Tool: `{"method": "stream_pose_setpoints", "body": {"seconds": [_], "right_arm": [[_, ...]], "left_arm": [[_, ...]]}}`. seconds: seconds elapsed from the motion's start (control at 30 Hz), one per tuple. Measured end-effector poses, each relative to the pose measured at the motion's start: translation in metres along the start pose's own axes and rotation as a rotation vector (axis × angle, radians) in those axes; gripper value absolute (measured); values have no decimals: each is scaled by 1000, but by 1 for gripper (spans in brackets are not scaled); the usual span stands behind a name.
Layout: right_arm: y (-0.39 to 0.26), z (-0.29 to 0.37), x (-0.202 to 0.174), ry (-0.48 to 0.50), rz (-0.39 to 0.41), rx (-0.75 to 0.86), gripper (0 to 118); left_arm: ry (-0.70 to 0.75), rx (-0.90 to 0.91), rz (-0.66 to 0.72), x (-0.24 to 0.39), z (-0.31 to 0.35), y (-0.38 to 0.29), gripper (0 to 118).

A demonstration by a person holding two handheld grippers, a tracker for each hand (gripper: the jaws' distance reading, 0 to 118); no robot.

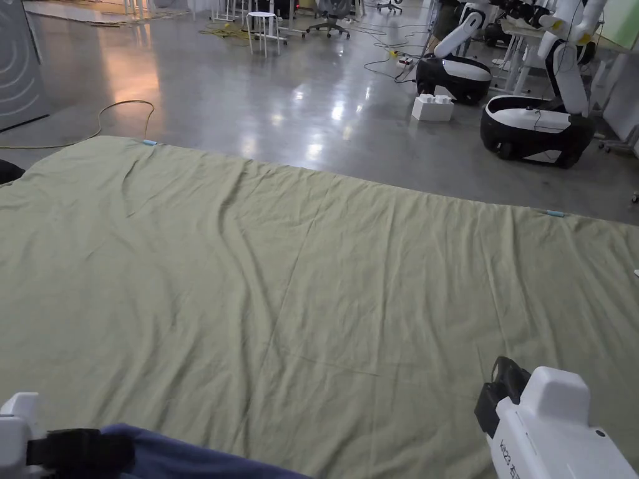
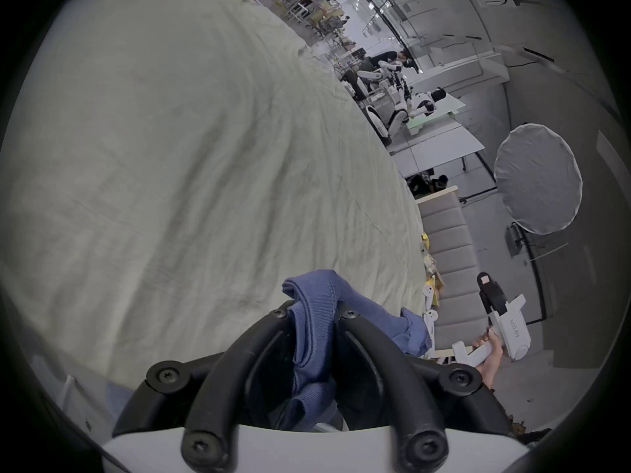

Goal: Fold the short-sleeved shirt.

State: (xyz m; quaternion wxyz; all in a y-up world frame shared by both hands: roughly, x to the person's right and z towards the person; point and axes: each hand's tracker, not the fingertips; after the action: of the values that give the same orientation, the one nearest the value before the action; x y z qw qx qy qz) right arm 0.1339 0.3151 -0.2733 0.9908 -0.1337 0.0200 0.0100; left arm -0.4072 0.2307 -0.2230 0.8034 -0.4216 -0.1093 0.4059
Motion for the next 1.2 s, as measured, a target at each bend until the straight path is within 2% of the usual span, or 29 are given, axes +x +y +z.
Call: {"method": "stream_pose_setpoints", "body": {"seconds": [0.27, 0.3, 0.37, 0.57, 0.63, 0.8, 0.93, 1.0, 1.1, 1.2], "right_arm": [[0, -2, -2, 12, -1, 2, 1], [-1, -2, -2, 15, -3, 0, 1], [-2, -4, -4, 19, -8, -7, 1], [-6, -5, -8, 37, -8, -17, 1], [-7, -5, -8, 40, -6, -18, 1], [-9, -5, -6, 38, -13, -27, 1], [-12, -5, -3, 31, -15, -33, 1], [-13, -4, 0, 26, -19, -35, 1], [-13, -3, 4, 18, -22, -36, 1], [-14, 0, 9, 7, -25, -36, 1]], "left_arm": [[193, 53, -46, 14, 41, 20, 18], [158, 44, -41, 18, 41, 18, 18], [177, 44, -80, 28, 38, 11, 18], [65, 28, -61, 55, 27, -5, 18], [-48, 0, -5, 59, 22, -3, 18], [-137, -43, 31, 90, -12, -21, 18], [-128, -73, -9, 135, -58, -56, 18], [-114, -90, -11, 145, -85, -63, 18], [-10, -153, -88, 159, -127, -82, 18], [62, -193, -96, 169, -161, -99, 18]]}}
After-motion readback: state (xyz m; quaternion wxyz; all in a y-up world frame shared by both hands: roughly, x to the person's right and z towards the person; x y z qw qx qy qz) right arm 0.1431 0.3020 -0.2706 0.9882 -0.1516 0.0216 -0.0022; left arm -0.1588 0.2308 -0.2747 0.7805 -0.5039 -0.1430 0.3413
